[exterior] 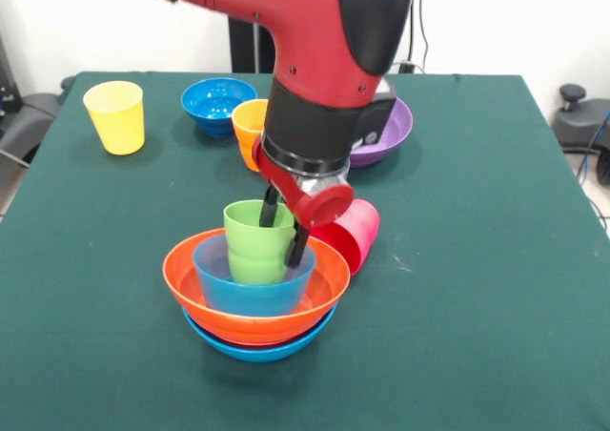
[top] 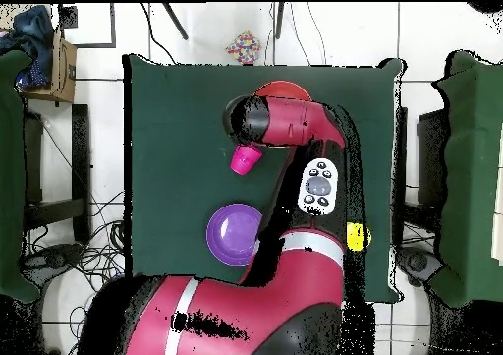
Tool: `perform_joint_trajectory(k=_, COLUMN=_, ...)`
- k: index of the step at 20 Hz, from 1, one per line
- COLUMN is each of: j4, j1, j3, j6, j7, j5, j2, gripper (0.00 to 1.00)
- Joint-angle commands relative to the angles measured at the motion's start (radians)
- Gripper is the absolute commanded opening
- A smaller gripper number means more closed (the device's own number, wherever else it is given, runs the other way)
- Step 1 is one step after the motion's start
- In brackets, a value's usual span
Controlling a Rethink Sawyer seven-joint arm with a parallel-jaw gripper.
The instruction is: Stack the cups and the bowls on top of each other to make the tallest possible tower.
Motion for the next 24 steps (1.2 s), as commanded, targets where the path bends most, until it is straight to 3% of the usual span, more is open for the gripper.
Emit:
perform_joint_trajectory(k=1, j4=0.011, j1=0.004, j3=0.107, j6=0.183, j7=-0.111, j5=0.015, j2=-0.078, gripper=1.0)
perform_joint_trajectory(k=15, j4=-0.051, j1=0.019, j3=0.103, j6=0.355, j7=-0.101, j5=0.01, j2=-0.144, gripper=1.0)
perform_joint_trajectory(k=24, j4=-0.044, j1=0.057, j3=0.089, j6=0.405, j7=-0.002, j5=0.038, j2=-0.165, gripper=1.0)
